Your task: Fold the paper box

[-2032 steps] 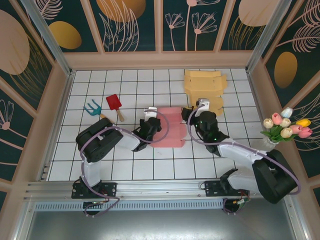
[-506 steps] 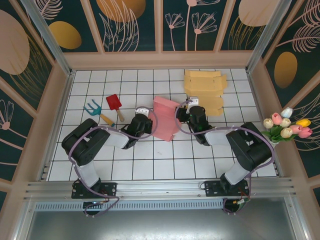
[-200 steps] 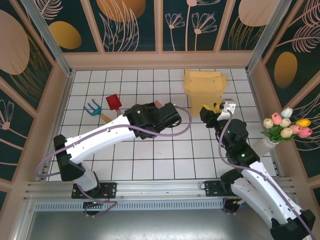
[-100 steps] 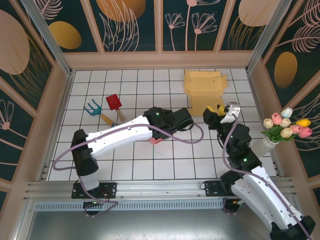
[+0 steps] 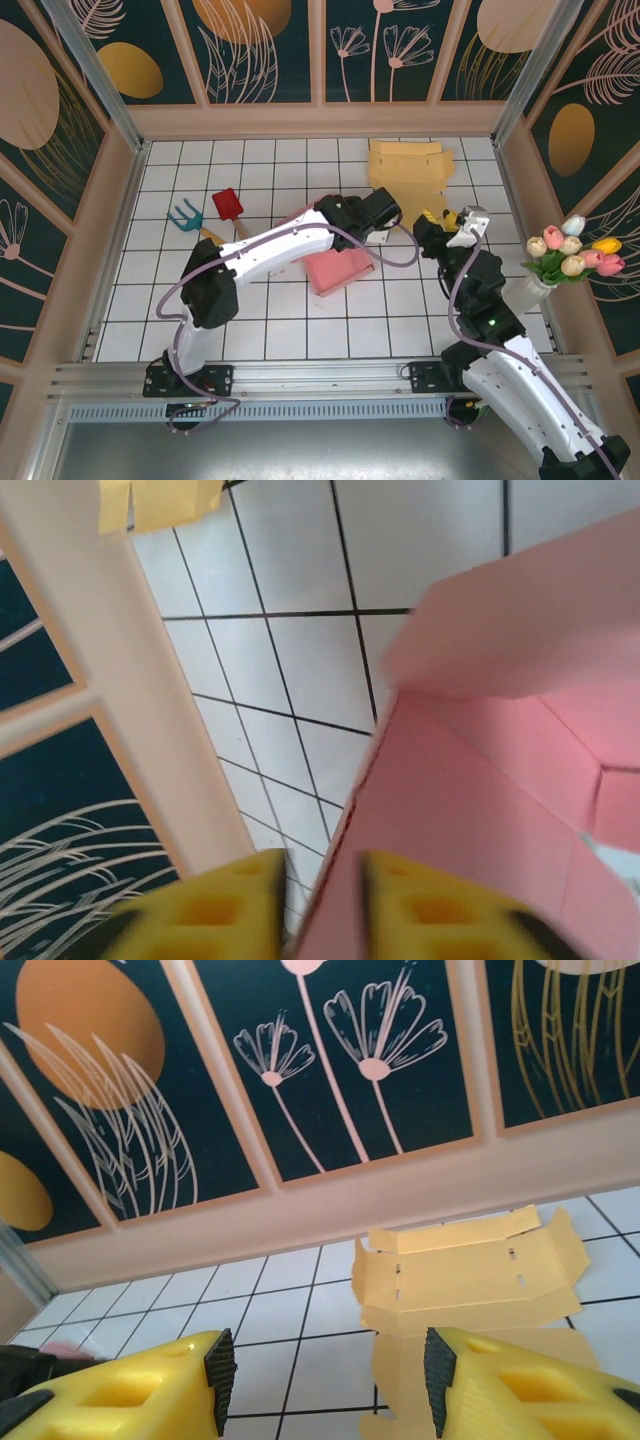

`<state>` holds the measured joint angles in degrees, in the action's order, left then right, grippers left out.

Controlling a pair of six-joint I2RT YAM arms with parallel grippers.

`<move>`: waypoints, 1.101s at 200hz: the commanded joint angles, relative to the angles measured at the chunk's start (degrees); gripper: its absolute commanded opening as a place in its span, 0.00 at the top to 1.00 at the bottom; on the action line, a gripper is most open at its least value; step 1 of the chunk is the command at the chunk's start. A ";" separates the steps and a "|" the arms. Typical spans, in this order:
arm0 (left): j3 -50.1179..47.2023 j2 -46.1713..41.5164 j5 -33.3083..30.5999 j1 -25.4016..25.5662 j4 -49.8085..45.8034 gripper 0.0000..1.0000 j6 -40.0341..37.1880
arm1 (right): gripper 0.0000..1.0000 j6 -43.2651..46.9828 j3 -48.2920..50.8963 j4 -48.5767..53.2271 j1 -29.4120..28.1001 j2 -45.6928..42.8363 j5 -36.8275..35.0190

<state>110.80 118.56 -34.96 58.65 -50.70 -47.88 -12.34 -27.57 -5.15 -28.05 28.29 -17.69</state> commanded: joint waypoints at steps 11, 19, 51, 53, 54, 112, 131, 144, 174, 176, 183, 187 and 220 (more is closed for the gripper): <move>1.80 -0.39 1.93 -0.14 7.54 0.48 0.20 | 0.45 -0.53 -0.70 1.55 0.12 1.75 -2.10; 1.02 -1.55 2.07 -0.17 9.28 0.47 1.66 | 0.45 -0.60 -1.20 2.24 0.20 2.59 -2.17; -8.90 -12.10 4.89 -0.43 20.73 0.40 14.21 | 0.45 -1.25 -3.89 5.74 0.26 7.70 -0.53; -10.25 -13.00 4.85 -0.44 22.11 0.40 15.33 | 0.45 -1.21 -4.07 5.93 0.23 8.08 -0.22; -10.78 -13.57 4.79 -0.45 22.69 0.40 16.14 | 0.45 -1.16 -4.20 6.02 0.26 8.35 -0.10; -58.33 -44.58 3.76 -2.11 55.86 0.22 61.39 | 0.46 0.45 -8.46 11.48 0.25 20.56 8.29; -70.85 -49.30 14.03 -6.78 65.84 0.21 70.32 | 0.46 1.69 -9.27 12.13 0.28 24.79 10.94; -75.30 -49.17 21.87 -11.81 69.90 0.21 73.50 | 0.46 2.23 -10.16 12.88 0.24 27.67 13.23; -80.83 -47.86 24.60 -15.37 78.31 0.18 71.80 | 0.46 2.60 -10.40 12.68 0.27 33.18 18.06; -81.18 -47.76 24.72 -15.62 78.76 0.18 71.74 | 0.46 2.63 -10.40 12.63 0.23 33.46 18.36; -81.97 -47.26 24.92 -16.29 80.40 0.17 71.38 | 0.46 2.53 -10.31 12.45 0.26 34.71 18.84; -82.26 -46.78 25.03 -16.68 81.10 0.17 71.09 | 0.46 2.52 -10.31 12.32 0.27 35.26 19.00; -84.77 -42.13 33.02 -19.21 91.48 0.18 66.83 | 0.47 1.96 -10.22 10.85 0.10 38.81 20.57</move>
<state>28.05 73.73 -9.45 40.62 26.87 20.80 -10.79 -36.29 6.68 -28.05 65.58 -0.38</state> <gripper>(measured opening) 0.825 0.531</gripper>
